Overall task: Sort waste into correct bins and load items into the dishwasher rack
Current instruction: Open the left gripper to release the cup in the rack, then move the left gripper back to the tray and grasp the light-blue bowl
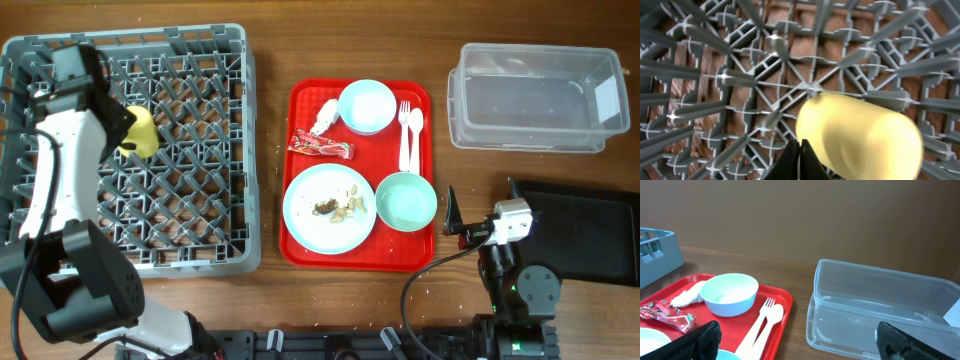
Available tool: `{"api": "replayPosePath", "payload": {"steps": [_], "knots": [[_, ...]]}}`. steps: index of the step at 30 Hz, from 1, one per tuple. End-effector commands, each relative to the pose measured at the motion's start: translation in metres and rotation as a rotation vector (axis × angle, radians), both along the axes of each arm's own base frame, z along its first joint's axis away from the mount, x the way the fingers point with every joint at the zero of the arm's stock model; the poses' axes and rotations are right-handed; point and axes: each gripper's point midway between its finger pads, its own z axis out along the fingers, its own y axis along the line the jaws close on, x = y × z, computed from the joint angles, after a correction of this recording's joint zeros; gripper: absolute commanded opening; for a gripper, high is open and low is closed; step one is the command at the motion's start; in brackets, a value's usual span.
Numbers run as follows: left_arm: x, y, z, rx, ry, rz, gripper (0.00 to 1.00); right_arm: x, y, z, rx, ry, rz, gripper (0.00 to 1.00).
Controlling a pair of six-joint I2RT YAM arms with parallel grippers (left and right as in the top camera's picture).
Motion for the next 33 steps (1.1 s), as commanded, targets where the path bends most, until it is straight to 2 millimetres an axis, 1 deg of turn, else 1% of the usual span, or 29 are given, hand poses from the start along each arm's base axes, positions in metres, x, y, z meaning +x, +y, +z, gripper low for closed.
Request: {"api": "replayPosePath", "payload": {"steps": [1,2,4,6,7,8,10,12,14,17,18,20,23,27,29,31,32,33], "knots": [[-0.001,-0.006,0.021,-0.074,-0.090,0.012,0.04,0.000,-0.001,0.001,-0.011,-0.008,-0.009,1.00],[0.001,-0.010,0.028,-0.089,-0.120,0.000,0.04,0.000,-0.001,0.001,-0.011,-0.008,-0.009,1.00],[0.009,-0.026,0.046,-0.127,-0.192,-0.072,0.04,0.000,-0.001,0.001,-0.011,-0.008,-0.009,1.00],[0.028,-0.057,0.070,-0.163,-0.288,-0.271,0.04,0.000,-0.001,0.001,-0.011,-0.008,-0.009,1.00],[0.035,-0.071,0.075,-0.160,-0.311,-0.337,0.04,0.000,-0.001,0.001,-0.011,-0.007,-0.009,1.00],[0.039,-0.076,0.075,-0.156,-0.314,-0.353,0.04,0.000,-0.001,0.001,-0.011,-0.008,-0.009,1.00],[0.044,-0.083,0.064,-0.141,-0.281,-0.365,0.04,0.000,-0.001,0.001,-0.011,-0.008,-0.009,1.00],[0.045,-0.077,0.047,-0.121,-0.227,-0.342,0.04,0.000,-0.001,0.001,-0.011,-0.008,-0.009,1.00],[0.042,-0.062,0.027,-0.103,-0.171,-0.273,0.04,0.000,-0.001,0.001,-0.011,-0.008,-0.009,1.00],[0.038,-0.049,0.006,-0.118,-0.116,-0.232,0.04,0.000,-0.001,0.001,-0.011,-0.008,-0.009,1.00],[0.035,-0.041,0.000,-0.124,-0.100,-0.210,0.04,0.000,-0.001,0.001,-0.011,-0.007,-0.009,1.00],[0.030,-0.030,-0.004,-0.134,-0.091,-0.166,0.04,0.000,-0.001,0.001,-0.011,-0.008,-0.009,1.00],[0.022,-0.017,-0.005,-0.137,-0.083,-0.129,0.04,0.000,-0.001,0.001,-0.011,-0.008,-0.009,1.00],[0.012,-0.006,-0.005,-0.143,-0.068,-0.095,0.04,0.000,-0.001,0.001,-0.011,-0.008,-0.009,1.00],[0.008,-0.005,0.005,-0.140,-0.080,-0.090,0.04,0.000,-0.001,0.001,-0.011,-0.008,-0.009,1.00],[0.007,-0.009,0.018,-0.143,-0.113,-0.100,0.04,0.000,-0.001,0.001,-0.011,-0.007,-0.009,1.00],[0.009,-0.020,0.037,-0.176,-0.178,-0.133,0.04,0.000,-0.001,0.001,-0.011,-0.008,-0.009,1.00],[0.013,-0.031,0.051,-0.214,-0.235,-0.167,0.04,0.000,-0.001,0.001,-0.011,-0.008,-0.009,1.00]]}}
